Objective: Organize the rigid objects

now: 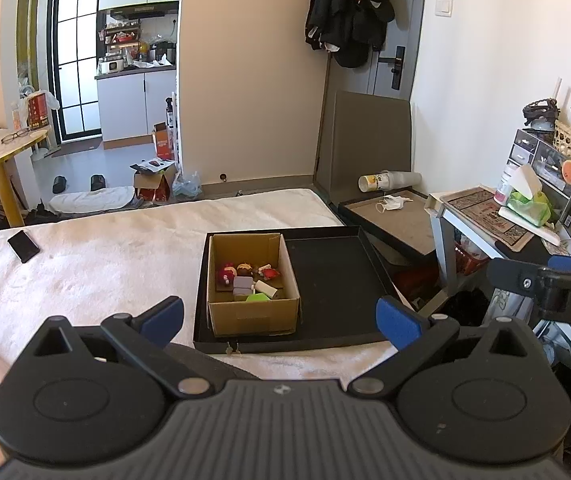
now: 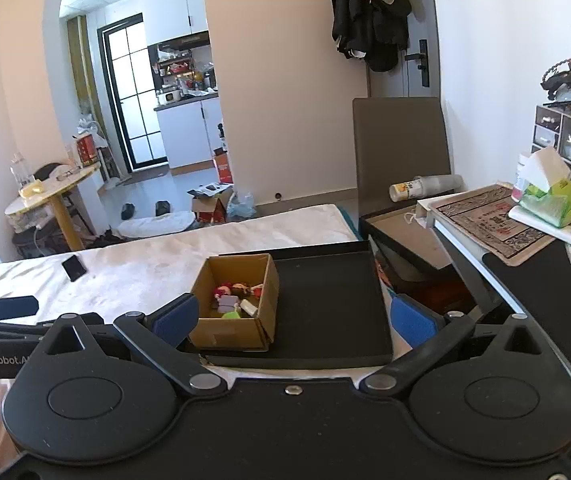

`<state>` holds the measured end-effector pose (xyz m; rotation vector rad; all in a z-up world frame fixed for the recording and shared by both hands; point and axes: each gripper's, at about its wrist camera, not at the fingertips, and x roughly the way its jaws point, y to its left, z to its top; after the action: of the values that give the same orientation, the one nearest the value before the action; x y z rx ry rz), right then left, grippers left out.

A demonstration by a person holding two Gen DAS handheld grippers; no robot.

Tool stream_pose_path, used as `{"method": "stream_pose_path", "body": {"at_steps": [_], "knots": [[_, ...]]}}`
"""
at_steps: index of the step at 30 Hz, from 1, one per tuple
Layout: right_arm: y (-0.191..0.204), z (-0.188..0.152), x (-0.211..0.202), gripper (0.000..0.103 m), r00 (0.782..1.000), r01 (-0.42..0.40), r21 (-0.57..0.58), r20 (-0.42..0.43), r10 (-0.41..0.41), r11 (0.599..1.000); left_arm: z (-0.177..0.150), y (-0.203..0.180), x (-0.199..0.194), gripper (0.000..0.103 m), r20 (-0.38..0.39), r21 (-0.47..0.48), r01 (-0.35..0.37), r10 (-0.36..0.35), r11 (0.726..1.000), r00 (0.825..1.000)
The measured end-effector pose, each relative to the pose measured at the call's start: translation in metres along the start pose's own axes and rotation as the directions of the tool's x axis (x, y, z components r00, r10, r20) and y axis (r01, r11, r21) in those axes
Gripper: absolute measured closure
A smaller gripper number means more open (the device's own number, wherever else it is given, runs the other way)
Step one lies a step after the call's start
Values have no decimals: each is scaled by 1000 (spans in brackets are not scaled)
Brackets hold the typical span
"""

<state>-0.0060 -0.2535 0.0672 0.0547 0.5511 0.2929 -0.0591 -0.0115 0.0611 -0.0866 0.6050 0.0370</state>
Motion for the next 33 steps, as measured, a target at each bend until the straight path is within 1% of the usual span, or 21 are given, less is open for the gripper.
{"method": "stream_pose_path", "body": {"at_steps": [9, 20, 33], "knots": [[8, -3, 1, 0, 1000, -12, -13, -17, 12, 1000, -1, 1, -2, 1, -5, 13, 9, -9, 1000, 1000], [3, -2, 1, 0, 1000, -8, 5, -19, 8, 1000, 0, 3, -3, 1, -8, -1, 7, -7, 1000, 1000], [2, -3, 2, 0, 999, -36, 3, -21, 36, 999, 0, 1, -5, 1, -14, 12, 17, -17, 1000, 1000]]}}
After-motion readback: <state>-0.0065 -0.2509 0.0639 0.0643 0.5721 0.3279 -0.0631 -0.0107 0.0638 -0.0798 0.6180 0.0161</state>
